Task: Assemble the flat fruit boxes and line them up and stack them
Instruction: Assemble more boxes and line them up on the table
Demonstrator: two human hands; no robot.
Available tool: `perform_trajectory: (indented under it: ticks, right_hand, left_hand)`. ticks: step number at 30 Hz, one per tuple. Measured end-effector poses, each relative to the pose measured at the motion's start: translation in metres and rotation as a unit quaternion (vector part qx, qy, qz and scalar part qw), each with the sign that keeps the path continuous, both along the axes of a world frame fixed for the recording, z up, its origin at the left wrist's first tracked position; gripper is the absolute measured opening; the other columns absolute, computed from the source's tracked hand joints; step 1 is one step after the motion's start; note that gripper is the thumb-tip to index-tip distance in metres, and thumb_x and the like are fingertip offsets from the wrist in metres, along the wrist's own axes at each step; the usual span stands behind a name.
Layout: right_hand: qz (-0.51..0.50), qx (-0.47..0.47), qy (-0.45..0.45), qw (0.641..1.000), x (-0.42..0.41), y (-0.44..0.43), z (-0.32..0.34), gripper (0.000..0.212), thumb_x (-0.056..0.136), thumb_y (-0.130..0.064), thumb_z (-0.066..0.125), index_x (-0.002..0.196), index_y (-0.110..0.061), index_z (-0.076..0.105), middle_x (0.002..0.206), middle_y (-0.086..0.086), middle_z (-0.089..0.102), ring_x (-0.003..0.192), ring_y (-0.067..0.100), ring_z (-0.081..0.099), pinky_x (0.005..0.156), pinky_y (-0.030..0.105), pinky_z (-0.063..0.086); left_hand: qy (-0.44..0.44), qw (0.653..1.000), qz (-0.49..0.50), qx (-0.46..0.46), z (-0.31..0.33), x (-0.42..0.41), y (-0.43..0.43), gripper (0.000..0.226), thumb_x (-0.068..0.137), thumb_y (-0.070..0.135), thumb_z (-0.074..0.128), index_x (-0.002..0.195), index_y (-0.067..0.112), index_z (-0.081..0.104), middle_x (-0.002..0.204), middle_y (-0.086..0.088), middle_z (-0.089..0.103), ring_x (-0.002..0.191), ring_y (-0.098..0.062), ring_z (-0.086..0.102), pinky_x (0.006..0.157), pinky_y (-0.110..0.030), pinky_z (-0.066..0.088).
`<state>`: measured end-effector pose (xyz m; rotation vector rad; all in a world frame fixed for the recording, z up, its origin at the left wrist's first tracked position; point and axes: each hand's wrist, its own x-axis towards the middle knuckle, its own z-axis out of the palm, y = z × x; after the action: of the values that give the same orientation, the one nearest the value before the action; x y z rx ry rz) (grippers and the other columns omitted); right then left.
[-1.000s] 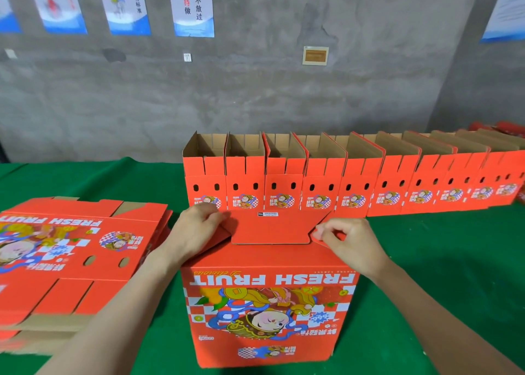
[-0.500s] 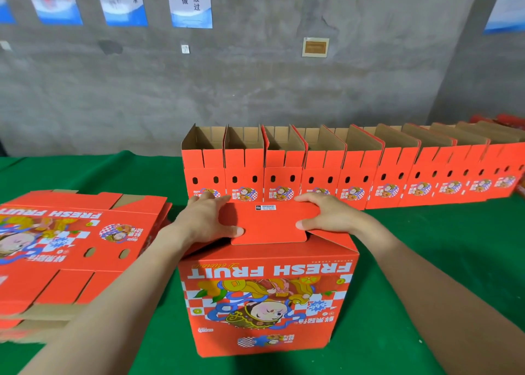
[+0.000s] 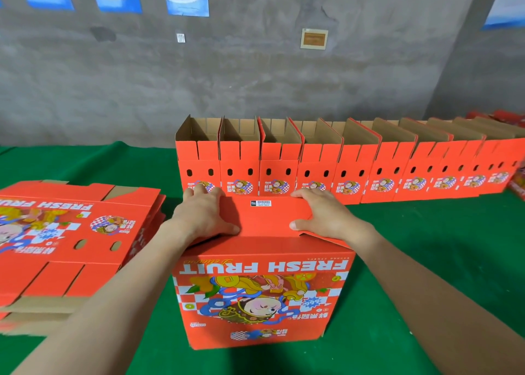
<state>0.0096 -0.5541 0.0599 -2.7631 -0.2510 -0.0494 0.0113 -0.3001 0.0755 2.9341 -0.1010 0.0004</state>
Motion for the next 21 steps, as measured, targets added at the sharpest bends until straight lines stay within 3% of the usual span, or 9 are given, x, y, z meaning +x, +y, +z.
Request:
perform_trajectory:
  ticks: [3,8,11,13,14,16,17,19,21]
  right_hand:
    - [0.014,0.017,0.019,1.000,0.000,-0.004,0.001,0.065,0.083,-0.047,0.065,0.140,-0.035,0.036,0.149,-0.003,0.034,0.141,0.024,0.021,0.112,0.041,0.027]
    - [0.000,0.042,0.025,0.999,0.001,-0.005,0.000,0.058,0.090,-0.054,0.052,0.142,-0.035,0.035,0.154,0.000,0.027,0.145,0.023,0.012,0.116,0.042,0.019]
    - [-0.001,0.022,0.019,1.000,0.001,-0.004,-0.002,0.056,0.091,-0.052,0.051,0.141,-0.032,0.037,0.153,0.002,0.030,0.145,0.023,0.015,0.115,0.039,0.019]
    - [-0.006,0.112,-0.006,0.994,0.000,-0.004,0.001,0.052,0.092,-0.048,0.053,0.139,-0.027,0.042,0.148,0.000,0.037,0.140,0.020,0.027,0.110,0.033,0.026]
    - [-0.027,0.218,-0.024,0.975,-0.003,-0.004,0.003,0.049,0.094,-0.045,0.052,0.137,-0.025,0.044,0.144,-0.002,0.040,0.137,0.018,0.032,0.105,0.029,0.028]
    - [-0.093,0.436,-0.051,0.894,-0.008,-0.009,0.000,0.042,0.098,-0.042,0.045,0.135,-0.023,0.046,0.138,-0.003,0.045,0.135,0.018,0.037,0.099,0.027,0.028]
    - [-0.132,0.494,-0.040,0.859,-0.014,-0.014,-0.007,0.045,0.099,-0.043,0.040,0.138,-0.020,0.044,0.136,-0.001,0.046,0.134,0.021,0.039,0.100,0.030,0.029]
    - [-0.185,0.524,0.035,0.831,-0.033,-0.019,-0.039,0.048,0.101,-0.043,0.036,0.129,-0.006,0.051,0.115,0.004,0.056,0.116,0.028,0.054,0.098,0.039,0.038]
    - [-0.215,0.483,0.155,0.835,-0.057,-0.013,-0.072,0.044,0.101,-0.037,0.036,0.089,-0.003,0.060,0.081,0.005,0.063,0.079,0.024,0.063,0.077,0.038,0.045]
  left_hand:
    - [-0.007,0.998,-0.018,-0.066,-0.001,-0.001,0.007,0.089,0.068,0.055,0.076,0.143,0.028,0.036,0.138,-0.012,0.035,0.131,-0.032,0.030,0.108,-0.044,0.034]
    - [-0.074,0.953,0.011,-0.293,-0.003,-0.006,0.024,0.082,0.078,0.041,0.074,0.147,0.023,0.033,0.149,-0.011,0.024,0.131,-0.024,0.039,0.106,-0.026,0.028]
    - [-0.029,0.967,0.028,-0.250,-0.009,-0.009,0.033,0.085,0.079,0.050,0.069,0.149,0.023,0.028,0.148,-0.010,0.033,0.130,-0.024,0.042,0.109,-0.030,0.029]
    - [0.024,0.971,0.037,-0.237,-0.013,-0.012,0.036,0.085,0.081,0.058,0.061,0.151,0.030,0.020,0.146,-0.005,0.041,0.131,-0.025,0.044,0.110,-0.032,0.032]
    - [0.038,0.968,0.044,-0.244,-0.015,-0.014,0.037,0.085,0.083,0.060,0.058,0.151,0.032,0.017,0.146,-0.004,0.043,0.131,-0.025,0.044,0.108,-0.032,0.031]
    - [0.039,0.966,0.055,-0.249,-0.015,-0.017,0.039,0.085,0.083,0.061,0.056,0.152,0.035,0.012,0.149,-0.004,0.040,0.132,-0.026,0.042,0.107,-0.031,0.030]
    - [0.037,0.966,0.060,-0.247,-0.015,-0.018,0.041,0.086,0.083,0.062,0.055,0.151,0.037,0.010,0.150,-0.004,0.038,0.133,-0.026,0.041,0.107,-0.031,0.030]
    - [0.034,0.968,0.066,-0.241,-0.014,-0.022,0.046,0.084,0.083,0.063,0.054,0.151,0.038,0.012,0.150,-0.005,0.038,0.133,-0.027,0.042,0.107,-0.032,0.031]
    - [0.023,0.968,0.064,-0.241,-0.016,-0.025,0.053,0.079,0.083,0.063,0.054,0.149,0.035,0.021,0.147,-0.005,0.042,0.130,-0.026,0.045,0.104,-0.032,0.033]
